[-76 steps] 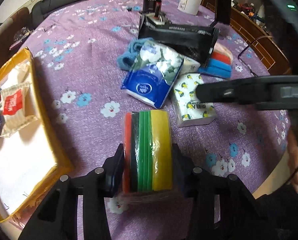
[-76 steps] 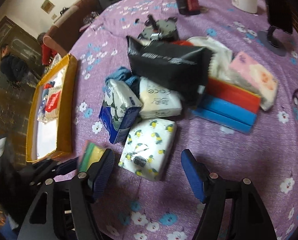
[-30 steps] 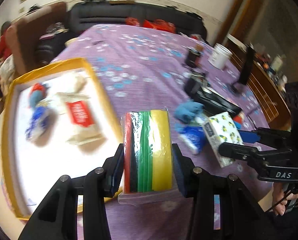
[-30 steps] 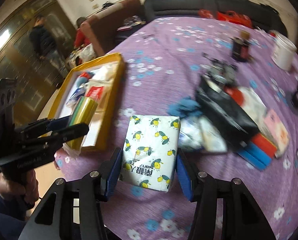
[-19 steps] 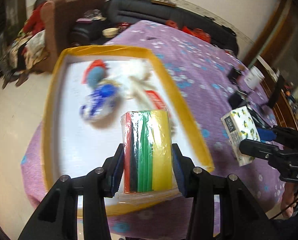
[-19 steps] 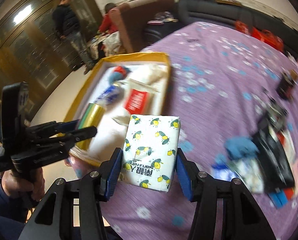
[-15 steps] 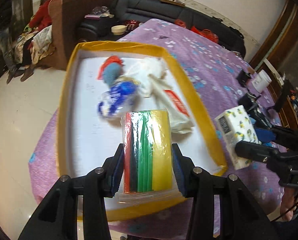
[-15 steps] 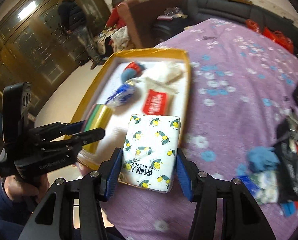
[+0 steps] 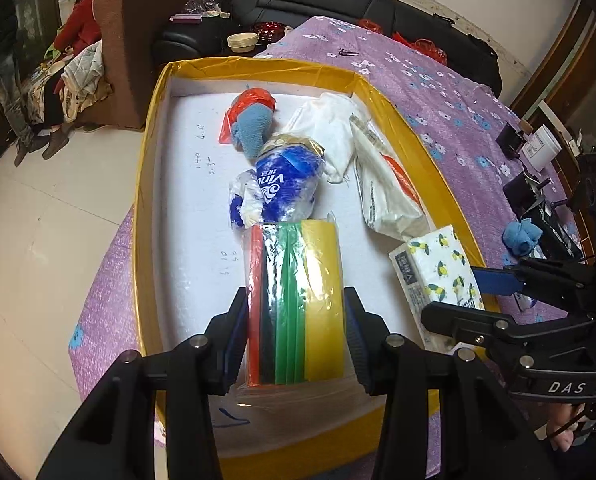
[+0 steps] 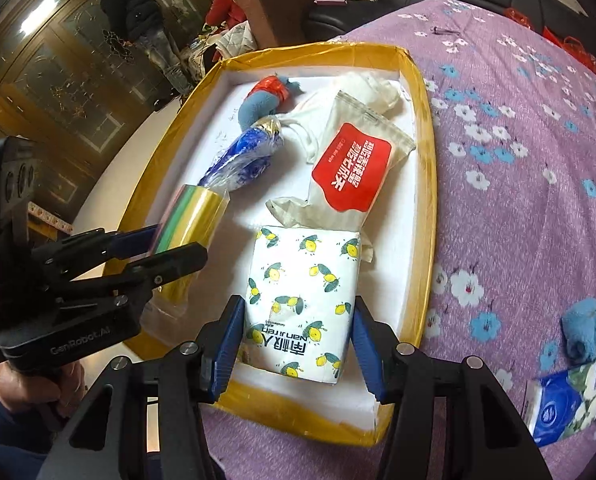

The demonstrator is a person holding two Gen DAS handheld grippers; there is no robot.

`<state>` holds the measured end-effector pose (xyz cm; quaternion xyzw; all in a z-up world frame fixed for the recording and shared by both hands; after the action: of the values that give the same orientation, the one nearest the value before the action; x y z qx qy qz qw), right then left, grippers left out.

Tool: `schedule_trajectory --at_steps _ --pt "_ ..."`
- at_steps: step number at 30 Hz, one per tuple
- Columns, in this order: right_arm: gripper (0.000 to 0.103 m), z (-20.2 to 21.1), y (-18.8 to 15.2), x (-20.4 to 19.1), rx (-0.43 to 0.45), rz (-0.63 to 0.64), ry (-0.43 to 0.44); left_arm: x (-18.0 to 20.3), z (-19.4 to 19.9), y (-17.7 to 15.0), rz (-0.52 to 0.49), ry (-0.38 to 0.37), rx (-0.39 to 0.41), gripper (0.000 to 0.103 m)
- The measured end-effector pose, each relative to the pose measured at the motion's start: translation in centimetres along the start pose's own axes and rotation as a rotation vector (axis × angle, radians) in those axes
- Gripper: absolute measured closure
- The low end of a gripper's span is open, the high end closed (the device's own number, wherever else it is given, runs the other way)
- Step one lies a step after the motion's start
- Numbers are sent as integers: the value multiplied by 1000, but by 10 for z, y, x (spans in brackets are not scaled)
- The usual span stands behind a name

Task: Organize soft objects
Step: 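Lower the sponge and tissue pack into the tray and open both grippers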

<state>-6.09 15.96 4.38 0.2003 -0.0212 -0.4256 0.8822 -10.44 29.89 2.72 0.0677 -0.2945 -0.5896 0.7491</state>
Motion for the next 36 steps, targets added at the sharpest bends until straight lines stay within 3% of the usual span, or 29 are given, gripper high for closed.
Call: schedule_trajectory --at_steps 14,22,24,36 --pt "46 -12 13 3 -1 -14 -33 -1 -7 13 -43 8 -4 59" --pt "44 -5 13 -1 0 -9 -23 -2 -1 24 -49 -2 27 42" --pt "44 0 13 0 12 -10 -22 0 1 27 -50 -2 36 38" --pt "44 46 8 30 121 -84 -32 11 12 35 -46 -1 86 38"
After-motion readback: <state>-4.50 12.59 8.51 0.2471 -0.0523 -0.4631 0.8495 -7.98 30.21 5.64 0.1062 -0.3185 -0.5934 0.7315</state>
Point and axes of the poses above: each gripper's, at about its wrist camera, not at the fingertips, and z roughly against the way its jaws point, x to its right, y to its top, the point moved 3 cm from there along -z, roughly the way its jaws point, and after that the axes turned 12 degrees about -y, right-handed, at the moved point
